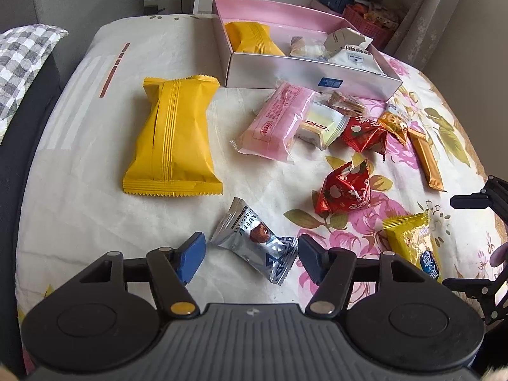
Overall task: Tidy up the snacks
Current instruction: 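Grasp the blue-silver candy with the left gripper while the right grasps the yellow cracker pack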
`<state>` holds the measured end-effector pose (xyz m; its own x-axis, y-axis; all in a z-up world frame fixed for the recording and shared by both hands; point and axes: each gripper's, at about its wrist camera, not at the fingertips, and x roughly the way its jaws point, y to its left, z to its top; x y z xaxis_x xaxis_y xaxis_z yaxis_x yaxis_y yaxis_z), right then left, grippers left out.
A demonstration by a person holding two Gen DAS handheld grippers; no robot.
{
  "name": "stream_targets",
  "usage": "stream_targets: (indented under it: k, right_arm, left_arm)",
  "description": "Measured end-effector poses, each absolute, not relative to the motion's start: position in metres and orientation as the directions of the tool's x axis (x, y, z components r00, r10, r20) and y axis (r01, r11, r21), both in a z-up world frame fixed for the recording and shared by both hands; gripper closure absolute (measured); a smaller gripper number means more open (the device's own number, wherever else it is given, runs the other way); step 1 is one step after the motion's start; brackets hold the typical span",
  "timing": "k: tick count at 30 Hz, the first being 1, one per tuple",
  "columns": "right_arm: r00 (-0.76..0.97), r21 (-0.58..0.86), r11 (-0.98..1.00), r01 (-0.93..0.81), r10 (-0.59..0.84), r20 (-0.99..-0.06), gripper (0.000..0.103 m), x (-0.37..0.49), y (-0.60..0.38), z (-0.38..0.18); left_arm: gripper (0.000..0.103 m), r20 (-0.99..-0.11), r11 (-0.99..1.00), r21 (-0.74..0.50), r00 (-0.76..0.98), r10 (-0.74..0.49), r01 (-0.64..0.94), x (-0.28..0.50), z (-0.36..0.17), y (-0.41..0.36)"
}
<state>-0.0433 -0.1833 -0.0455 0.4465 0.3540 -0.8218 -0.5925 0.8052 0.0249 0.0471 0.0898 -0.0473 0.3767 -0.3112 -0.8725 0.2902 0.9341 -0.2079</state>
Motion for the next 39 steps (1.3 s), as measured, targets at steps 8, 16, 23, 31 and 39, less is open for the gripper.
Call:
stream_targets:
  k: [8, 16, 23, 31, 39]
  right_arm:
    - [0.333, 0.246, 0.835, -0.493, 0.442, -0.833, 0.001, -0.038, -0.149, -0.050]
    - [0.474, 0.044, 0.902, -0.429, 0.266, -0.839, 0.001, -0.048, -0.108, -0.064]
    - [0.526, -0.047, 0.904, -0.426, 0.205, -0.826, 0.003, -0.054, -0.105, -0.068]
    - [0.565, -0.070, 0.947, -0.313, 0.126, -0.815, 0.007, -0.045, -0.130, -0.066]
    - [0.577, -0.058, 0.939, -0.338, 0.158, -0.801, 0.030, -0.046, -0.124, -0.063]
  left_arm:
    - [0.047, -0.872, 0.948, -0.241, 0.381, -0.306, 0.209, 0.050, -0.048, 0.085]
    - [0.047, -0.864, 0.963, -0.133, 0.448, -0.229, 0.234, 0.041, -0.051, 0.064]
    - [0.051, -0.858, 0.952, -0.085, 0.465, -0.219, 0.293, 0.034, -0.051, 0.063]
    - [0.068, -0.863, 0.950, -0.020, 0.475, -0.175, 0.313, 0.031, -0.051, 0.062]
    - [0.081, -0.868, 0.956, -0.061, 0.458, -0.193, 0.288, 0.035, -0.049, 0.067]
